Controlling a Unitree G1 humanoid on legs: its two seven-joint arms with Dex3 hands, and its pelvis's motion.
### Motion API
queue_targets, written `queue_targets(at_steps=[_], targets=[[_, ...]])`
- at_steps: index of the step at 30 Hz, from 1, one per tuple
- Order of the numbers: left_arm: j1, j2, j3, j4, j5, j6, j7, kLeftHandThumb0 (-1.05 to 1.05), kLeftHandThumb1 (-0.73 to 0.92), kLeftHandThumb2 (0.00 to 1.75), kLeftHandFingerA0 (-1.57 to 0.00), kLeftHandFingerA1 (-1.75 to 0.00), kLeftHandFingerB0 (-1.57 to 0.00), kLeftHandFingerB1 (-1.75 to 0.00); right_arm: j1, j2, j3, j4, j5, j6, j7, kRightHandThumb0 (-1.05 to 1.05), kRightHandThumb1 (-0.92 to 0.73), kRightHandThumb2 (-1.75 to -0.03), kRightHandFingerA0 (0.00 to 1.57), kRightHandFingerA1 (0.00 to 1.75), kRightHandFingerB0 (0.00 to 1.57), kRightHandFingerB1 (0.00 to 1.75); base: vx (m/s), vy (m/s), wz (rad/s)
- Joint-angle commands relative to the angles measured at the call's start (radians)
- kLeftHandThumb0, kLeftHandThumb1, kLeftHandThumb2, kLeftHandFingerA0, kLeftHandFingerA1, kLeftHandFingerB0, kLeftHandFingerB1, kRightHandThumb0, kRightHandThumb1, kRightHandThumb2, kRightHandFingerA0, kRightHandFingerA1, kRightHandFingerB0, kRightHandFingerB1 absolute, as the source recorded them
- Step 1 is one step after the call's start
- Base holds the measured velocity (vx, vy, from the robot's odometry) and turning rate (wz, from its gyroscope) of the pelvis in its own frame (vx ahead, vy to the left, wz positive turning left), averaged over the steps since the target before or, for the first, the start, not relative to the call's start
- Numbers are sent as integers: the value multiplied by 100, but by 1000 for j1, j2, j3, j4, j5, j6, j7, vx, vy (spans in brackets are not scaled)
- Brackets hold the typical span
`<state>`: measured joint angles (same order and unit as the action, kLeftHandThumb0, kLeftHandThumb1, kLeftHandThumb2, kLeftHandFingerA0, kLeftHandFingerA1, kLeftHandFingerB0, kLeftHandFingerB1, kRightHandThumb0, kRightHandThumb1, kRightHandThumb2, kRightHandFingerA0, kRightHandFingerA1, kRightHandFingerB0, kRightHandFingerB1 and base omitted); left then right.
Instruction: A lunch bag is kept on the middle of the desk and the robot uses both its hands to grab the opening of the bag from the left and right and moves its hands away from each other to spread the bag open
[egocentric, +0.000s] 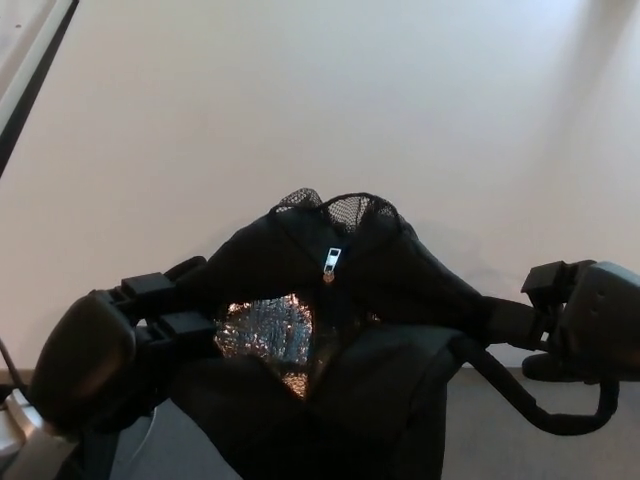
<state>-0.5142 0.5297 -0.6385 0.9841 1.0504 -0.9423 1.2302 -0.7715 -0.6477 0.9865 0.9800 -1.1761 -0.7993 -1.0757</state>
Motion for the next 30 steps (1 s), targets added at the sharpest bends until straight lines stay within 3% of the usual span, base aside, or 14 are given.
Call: queue_targets(at_steps=[1,11,12,14,15,16,17,18,19,22,24,27,28,30], targets=[[-44,2,43,-17,-32,67,-12,-17,45,114,-101,-139,-97,-111,6,15,-34,9,6,73,127,-36,-59,-58,90,115,86,69,0,0,0],[-249,-187,41,-110,11,137,-43,-15,44,106,-103,-127,-99,-100,-118,227,-89,57,13,184,212,-34,-50,-55,93,146,81,92,0,0,0],[-273,-206,38,-108,7,139,-60,-14,47,98,-97,-138,-96,-104,-158,239,-57,64,-45,263,232,-50,-61,-59,69,119,52,63,0,0,0],[-303,-223,32,-102,8,148,-73,-16,52,88,-94,-141,-93,-103,-205,244,-25,68,-90,306,263,-48,-66,-60,65,108,46,55,0,0,0],[-335,-232,30,-100,8,161,-101,-20,57,60,-91,-131,-95,-77,-226,263,-74,101,-5,253,334,-45,-69,-60,44,38,41,36,0,0,0],[-354,-234,29,-100,11,175,-115,-18,60,57,-90,-80,-86,-57,-235,280,-115,122,62,237,409,-48,-74,-63,42,37,37,34,0,0,0],[-375,-234,22,-99,28,207,-110,-7,57,69,-58,-44,-49,-37,-239,292,-153,119,108,269,501,-57,-79,-64,20,32,25,30,0,0,0],[-384,-235,19,-98,37,220,-104,-7,57,69,-58,-44,-49,-37,-241,289,-159,109,110,285,518,-57,-79,-64,20,32,25,30,0,0,0],[-414,-239,13,-97,62,273,-98,-1,55,72,-30,-33,-15,-30,-238,313,-206,116,149,307,457,-58,-58,-72,8,28,3,23,0,0,0],[-443,-238,13,-89,61,314,-98,-3,50,85,-15,-42,-1,-22,-250,350,-293,139,214,294,487,-43,-64,-59,5,31,0,30,0,0,0],[-459,-232,14,-73,55,322,-98,-1,49,82,-13,-42,0,-21,-277,367,-310,155,199,371,535,-48,-68,-61,20,33,0,14,0,0,0],[-468,-223,11,-57,57,335,-81,-6,49,74,-11,-41,0,-22,-298,358,-320,142,173,405,545,-64,-59,-77,4,31,0,19,0,0,0],[-471,-218,11,-51,60,357,-76,-3,46,76,-17,-42,-3,-25,-306,353,-330,137,170,425,549,-35,-52,-70,6,38,0,16,0,0,0],[-472,-207,11,-47,55,368,-90,1,43,83,-14,-43,0,-27,-321,344,-322,137,141,437,508,-32,-49,-70,13,43,0,17,0,0,0]])
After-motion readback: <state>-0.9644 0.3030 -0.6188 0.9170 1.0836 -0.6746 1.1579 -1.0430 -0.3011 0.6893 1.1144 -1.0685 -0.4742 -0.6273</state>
